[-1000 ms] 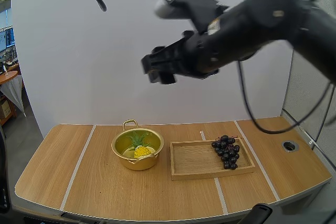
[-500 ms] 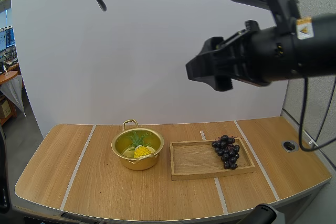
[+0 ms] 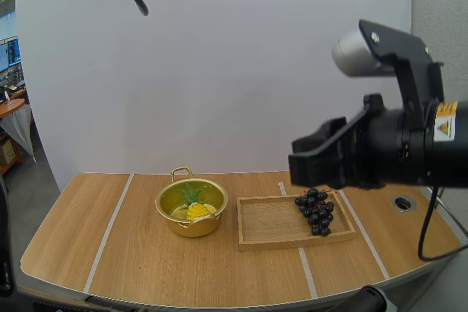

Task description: Open the pot, put the pineapple inside, and close it

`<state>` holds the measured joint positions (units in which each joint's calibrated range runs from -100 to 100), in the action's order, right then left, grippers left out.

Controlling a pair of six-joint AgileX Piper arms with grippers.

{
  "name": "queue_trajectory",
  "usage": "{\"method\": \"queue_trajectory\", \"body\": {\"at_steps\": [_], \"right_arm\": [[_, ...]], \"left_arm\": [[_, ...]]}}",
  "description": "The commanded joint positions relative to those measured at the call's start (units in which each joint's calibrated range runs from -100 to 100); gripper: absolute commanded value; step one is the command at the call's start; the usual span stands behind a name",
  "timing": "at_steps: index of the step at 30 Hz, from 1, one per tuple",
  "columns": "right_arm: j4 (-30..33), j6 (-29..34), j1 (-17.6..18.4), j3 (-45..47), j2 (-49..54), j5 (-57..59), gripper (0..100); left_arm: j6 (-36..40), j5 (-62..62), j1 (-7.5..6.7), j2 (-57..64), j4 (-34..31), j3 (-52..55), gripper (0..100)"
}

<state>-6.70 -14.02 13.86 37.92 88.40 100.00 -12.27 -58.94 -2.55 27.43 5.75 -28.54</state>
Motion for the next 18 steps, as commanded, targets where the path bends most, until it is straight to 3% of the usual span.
{"method": "queue_trajectory", "body": {"at_steps": [1, 10, 18], "right_arm": [[-3.1, -0.9, -2.1, 2.6, 2.9, 0.0, 0], [-2.7, -1.5, -2.6, 2.6, 2.9, 0.0, 0], [-4.6, -1.9, -6.8, 2.6, 2.9, -2.9, 0]], "left_arm": [[0.6, 1.9, -0.13, 0.3, -0.6, -0.5, 0], [0.6, 1.9, -0.13, 0.3, -0.6, -0.5, 0], [0.6, 1.9, -0.13, 0.3, -0.6, -0.5, 0]]}}
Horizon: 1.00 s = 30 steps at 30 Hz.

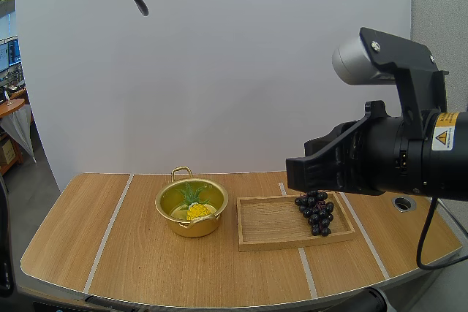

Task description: Open the pot, put the pineapple inside, and close it

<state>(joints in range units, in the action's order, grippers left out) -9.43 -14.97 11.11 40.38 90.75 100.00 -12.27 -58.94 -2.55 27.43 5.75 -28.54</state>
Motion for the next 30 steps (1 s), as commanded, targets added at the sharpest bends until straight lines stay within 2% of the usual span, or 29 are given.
{"method": "queue_trajectory", "body": {"at_steps": [1, 9, 17, 26, 30], "right_arm": [[-1.8, -0.9, -4.4, 0.2, 0.5, -3.6, 0], [-1.8, -1.0, -6.2, 0.9, 0.7, -8.6, 0], [-1.6, -1.0, -6.6, 11.5, 5.3, -16.7, 0], [-1.9, -1.1, -6.6, 20.4, 6.0, -17.0, 0], [-6.0, -6.4, -6.6, 21.8, 5.5, -16.8, 0]], "left_arm": [[0.6, 1.9, -0.13, 0.3, -0.6, -0.5, 0], [0.6, 1.9, -0.13, 0.3, -0.6, -0.5, 0], [0.6, 1.9, -0.13, 0.3, -0.6, -0.5, 0], [0.6, 1.9, -0.13, 0.3, -0.1, -0.5, 0], [0.6, 1.9, -0.13, 0.3, -0.1, -0.5, 0]]}}
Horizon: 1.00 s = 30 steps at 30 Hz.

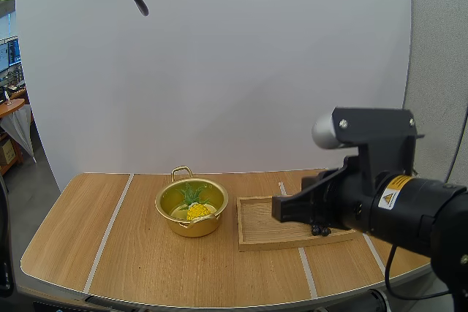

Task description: Open the pot, put the pineapple inside, and close it

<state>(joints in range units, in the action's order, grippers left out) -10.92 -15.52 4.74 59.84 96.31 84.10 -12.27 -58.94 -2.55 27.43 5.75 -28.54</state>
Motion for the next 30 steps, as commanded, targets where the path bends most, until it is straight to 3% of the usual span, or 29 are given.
{"method": "queue_trajectory", "body": {"at_steps": [1, 10, 20, 30], "right_arm": [[-5.4, -6.3, -0.3, 2.3, -0.5, -0.9, 0], [-8.1, -10.4, -0.3, 2.2, -16.0, -3.4, 0], [-10.9, -14.1, -0.3, 1.8, -24.5, -9.4, 0], [-11.9, -15.0, -0.3, -8.3, -33.2, -8.9, 0]], "left_arm": [[0.6, 1.9, -0.13, 0.3, -0.1, -0.5, 0], [0.6, 1.9, -0.13, 0.3, -0.1, -0.5, 0], [0.6, -2.1, -0.13, 0.3, -0.1, -0.5, 0], [0.6, -6.5, -0.13, -0.1, -0.1, -0.2, 0]]}}
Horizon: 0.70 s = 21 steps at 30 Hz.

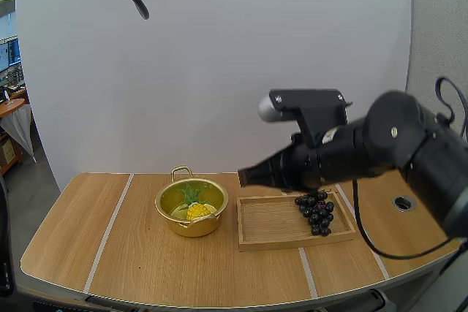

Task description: Open the pot, put the pineapple inside, and close it

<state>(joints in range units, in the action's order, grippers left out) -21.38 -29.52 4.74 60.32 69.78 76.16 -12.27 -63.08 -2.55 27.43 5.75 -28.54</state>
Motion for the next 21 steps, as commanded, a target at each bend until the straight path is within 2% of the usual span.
{"method": "queue_trajectory", "body": {"at_steps": [1, 7, 15, 21], "right_arm": [[-1.5, -1.0, -0.3, -9.4, -7.3, -0.9, 0], [-1.6, -1.3, -0.3, -10.1, -8.3, -0.9, 0], [-2.3, -2.1, -0.3, -10.1, -8.3, 0.1, 0], [-2.3, -2.1, -0.3, -10.1, -8.3, 0.9, 0]], "left_arm": [[0.6, -2.9, -0.13, -0.1, -0.1, -0.2, 0], [-2.4, -10.6, -0.13, -0.3, -0.1, 0.0, 0], [-2.4, -21.6, -0.13, -3.8, -0.1, 2.5, 0], [-2.4, -22.1, -0.13, -4.1, -0.1, 9.5, 0]]}}
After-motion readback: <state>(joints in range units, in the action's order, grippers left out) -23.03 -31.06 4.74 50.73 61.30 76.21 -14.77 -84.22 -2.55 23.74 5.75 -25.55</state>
